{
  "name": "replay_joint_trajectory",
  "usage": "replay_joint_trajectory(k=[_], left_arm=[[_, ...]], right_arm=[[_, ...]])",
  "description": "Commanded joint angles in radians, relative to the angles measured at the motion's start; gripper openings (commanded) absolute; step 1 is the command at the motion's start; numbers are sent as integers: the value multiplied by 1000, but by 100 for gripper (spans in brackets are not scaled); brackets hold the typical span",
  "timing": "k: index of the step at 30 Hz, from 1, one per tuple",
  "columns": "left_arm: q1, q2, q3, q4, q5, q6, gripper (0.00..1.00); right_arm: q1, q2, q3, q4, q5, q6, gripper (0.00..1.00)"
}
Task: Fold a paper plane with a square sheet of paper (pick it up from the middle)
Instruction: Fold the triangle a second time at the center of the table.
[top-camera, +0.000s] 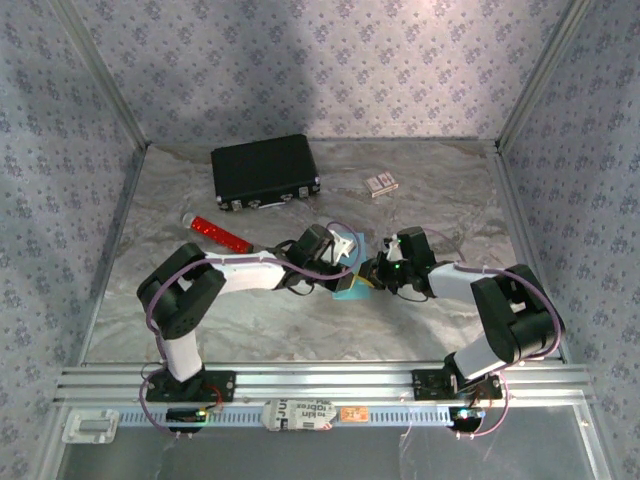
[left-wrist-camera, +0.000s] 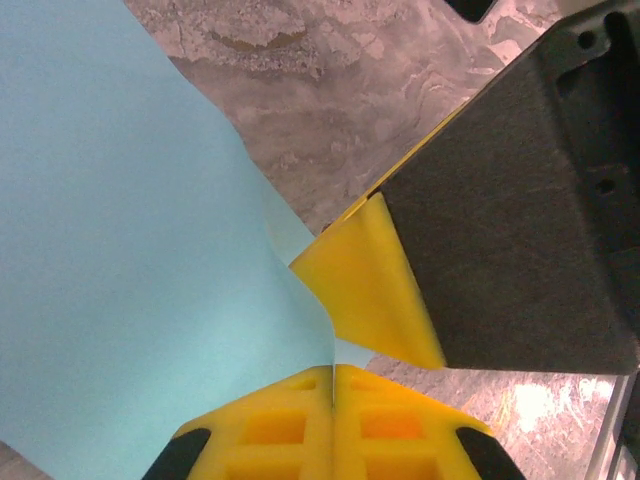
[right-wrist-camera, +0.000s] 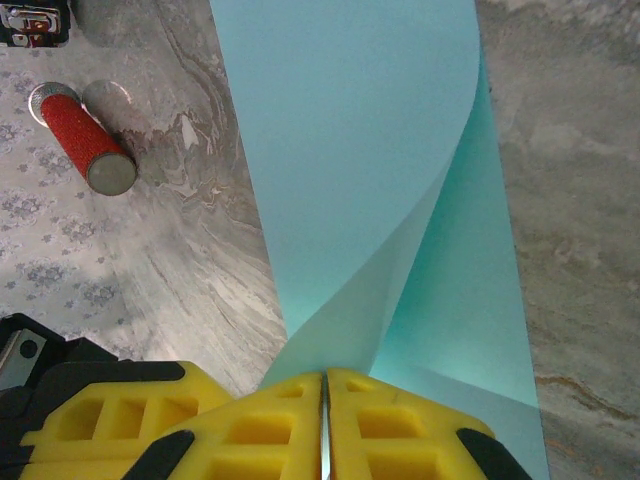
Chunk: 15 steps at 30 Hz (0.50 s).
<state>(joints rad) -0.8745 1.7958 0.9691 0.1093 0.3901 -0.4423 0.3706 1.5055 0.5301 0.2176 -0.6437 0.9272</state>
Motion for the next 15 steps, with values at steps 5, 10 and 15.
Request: replay_joint_trajectory(k=[5, 10, 15], left_arm=[[24, -6, 29, 4, 22, 13, 0], [32, -9, 13, -3, 23, 16, 0], [32, -7, 12, -11, 25, 20, 0]], right_arm=[[-9, -70, 21, -127, 67, -35, 14], [-8, -115, 22, -226, 133, -75, 13], [17, -91, 19, -223, 130, -79, 8]])
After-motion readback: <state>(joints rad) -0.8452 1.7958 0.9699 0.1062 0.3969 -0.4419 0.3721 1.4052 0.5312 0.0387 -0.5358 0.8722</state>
